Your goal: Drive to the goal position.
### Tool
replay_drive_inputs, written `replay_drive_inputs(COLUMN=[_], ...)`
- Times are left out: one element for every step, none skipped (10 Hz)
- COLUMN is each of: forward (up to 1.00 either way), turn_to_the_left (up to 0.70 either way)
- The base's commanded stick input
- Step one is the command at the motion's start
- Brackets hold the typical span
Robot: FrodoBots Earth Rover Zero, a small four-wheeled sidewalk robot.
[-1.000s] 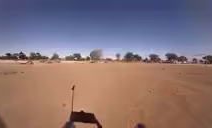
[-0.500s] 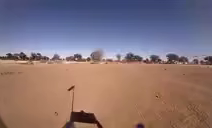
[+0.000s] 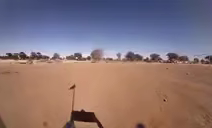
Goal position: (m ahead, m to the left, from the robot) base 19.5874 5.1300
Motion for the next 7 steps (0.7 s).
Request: replay_drive_inputs(forward=[0.50, 0.50, 0.50, 0.50, 0.50, 0.50, 0.50], turn_to_the_left=[0.00, 0.00, 0.00, 0.00, 0.00, 0.00, 0.00])
